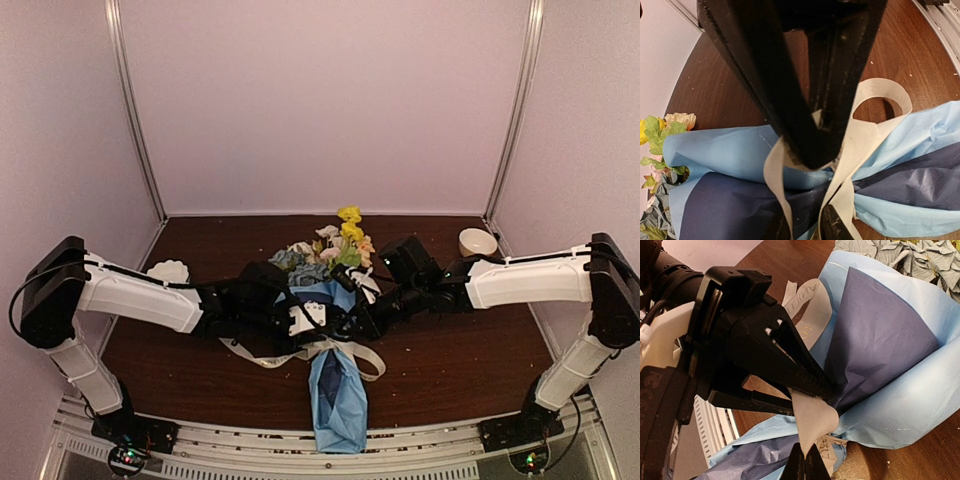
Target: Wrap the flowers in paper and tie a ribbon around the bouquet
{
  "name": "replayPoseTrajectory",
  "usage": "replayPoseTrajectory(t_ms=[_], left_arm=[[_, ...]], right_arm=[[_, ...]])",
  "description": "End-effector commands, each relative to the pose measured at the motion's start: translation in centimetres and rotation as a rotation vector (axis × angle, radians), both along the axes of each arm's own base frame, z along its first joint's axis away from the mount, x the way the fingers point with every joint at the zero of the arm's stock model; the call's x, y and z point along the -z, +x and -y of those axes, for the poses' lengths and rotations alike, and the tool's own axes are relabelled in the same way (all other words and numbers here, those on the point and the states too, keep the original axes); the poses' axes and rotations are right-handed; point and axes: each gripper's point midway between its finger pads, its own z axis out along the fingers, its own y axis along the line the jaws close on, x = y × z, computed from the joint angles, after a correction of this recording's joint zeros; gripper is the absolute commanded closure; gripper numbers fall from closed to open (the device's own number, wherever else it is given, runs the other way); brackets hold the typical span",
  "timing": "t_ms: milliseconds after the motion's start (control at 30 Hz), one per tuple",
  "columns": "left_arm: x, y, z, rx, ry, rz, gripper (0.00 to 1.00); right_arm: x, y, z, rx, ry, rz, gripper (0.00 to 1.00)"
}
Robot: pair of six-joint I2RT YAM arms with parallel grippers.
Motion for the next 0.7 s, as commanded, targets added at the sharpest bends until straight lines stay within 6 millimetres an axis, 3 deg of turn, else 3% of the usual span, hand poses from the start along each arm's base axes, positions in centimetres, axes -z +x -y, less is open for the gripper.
replayPoseTrajectory(t_ms=[0, 133, 200, 300, 467, 567, 600, 667], left_arm=[[-1.9, 1.3, 0.8, -0.047, -0.074, 0.028, 0.78], [-2.3, 2.6, 0.6, -0.114, -0.085, 0.057, 0.96], [-2.3, 2.7, 0.6, -0.124, -0.089, 0.053, 0.93], [-2.6, 2.1, 0.9, -0.088, -0.102, 0.029, 0.78], [-1.7, 2.7, 1.0, -0.110, -0.078, 0.026, 0.79], [-1.2, 3.2, 1.0, -0.138, -0.063, 0.026, 0.91], [-1.1, 3.5, 1.0, -0.152, -0.061, 0.030, 0.97], [-1.0, 3.9, 0.8, -0.176, -0.058, 0.038, 1.00]], right_arm=[[-1.7, -1.1, -0.2, -0.040, 0.055, -0.002, 1.00], [-2.0, -2.3, -0.5, -0.103, 0.078, -0.029, 1.00], [-1.8, -2.3, -0.3, -0.105, 0.064, -0.023, 1.00], [-1.6, -2.2, -0.1, -0.098, 0.049, -0.014, 1.00], [-1.9, -2.1, -0.3, -0.097, 0.061, -0.012, 1.00], [-2.3, -2.2, -0.4, -0.103, 0.072, -0.009, 1.00], [-2.4, -2.2, -0.4, -0.110, 0.076, -0.008, 0.98], [-2.7, -2.4, -0.3, -0.122, 0.088, -0.010, 0.89]])
